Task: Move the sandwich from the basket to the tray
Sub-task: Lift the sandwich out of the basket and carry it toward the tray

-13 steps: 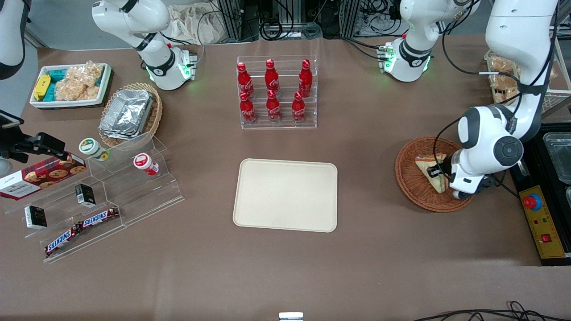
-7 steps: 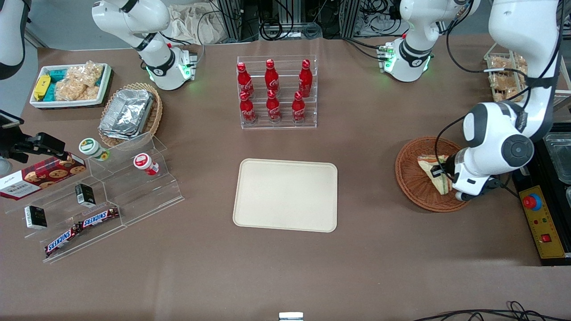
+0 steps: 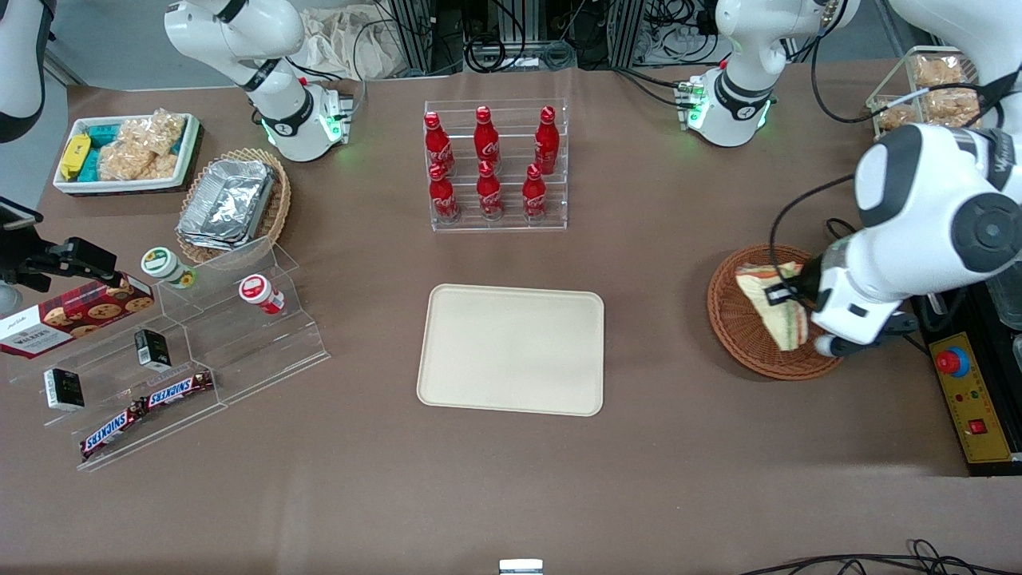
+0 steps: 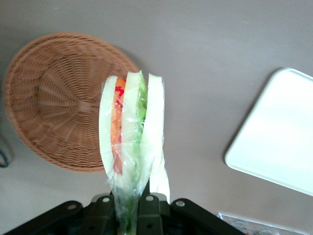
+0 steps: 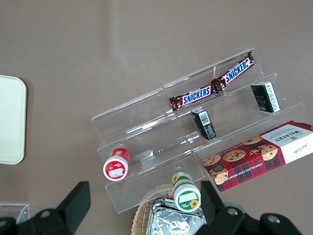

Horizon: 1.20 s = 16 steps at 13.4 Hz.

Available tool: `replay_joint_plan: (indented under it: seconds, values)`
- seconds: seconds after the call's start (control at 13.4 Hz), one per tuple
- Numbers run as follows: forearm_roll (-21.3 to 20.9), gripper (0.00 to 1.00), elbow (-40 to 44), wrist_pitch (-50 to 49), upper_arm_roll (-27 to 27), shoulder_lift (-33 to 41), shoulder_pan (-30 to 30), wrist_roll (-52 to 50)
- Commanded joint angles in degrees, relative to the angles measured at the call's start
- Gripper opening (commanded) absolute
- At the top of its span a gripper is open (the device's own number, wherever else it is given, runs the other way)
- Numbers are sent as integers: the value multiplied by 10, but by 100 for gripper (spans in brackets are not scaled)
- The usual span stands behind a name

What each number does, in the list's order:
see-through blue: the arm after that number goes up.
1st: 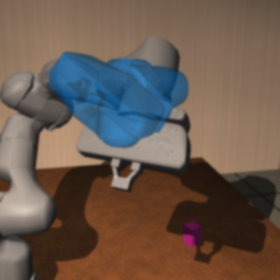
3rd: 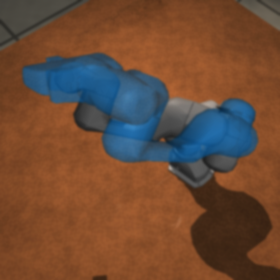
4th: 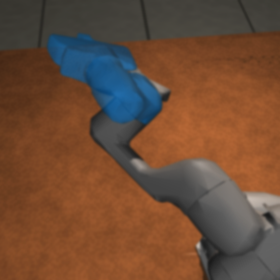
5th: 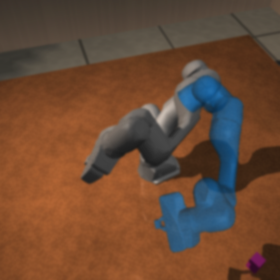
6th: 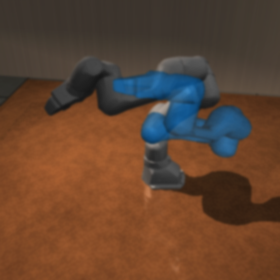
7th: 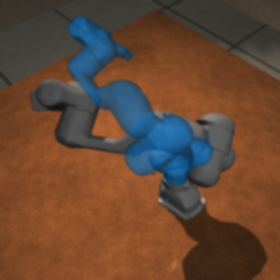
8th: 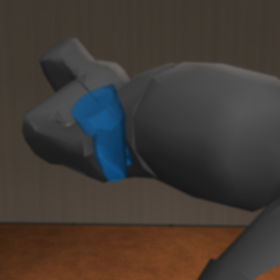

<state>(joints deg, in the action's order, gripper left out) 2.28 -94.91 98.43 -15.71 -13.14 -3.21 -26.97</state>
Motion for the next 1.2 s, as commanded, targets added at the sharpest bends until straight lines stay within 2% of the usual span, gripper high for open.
replay_joint_plan:
  seconds: [0.0,0.37,0.6,0.9,1.12]
  values:
    - [-1,0,53,-9,-47,-48,14,-8]
    - [-18,0,72,63,-49,-122,104,-63]
    - [-54,0,90,98,-49,-167,134,-105]
    - [-63,0,135,126,-46,-241,177,-120]
    - [-96,0,142,164,-46,-272,196,-126]
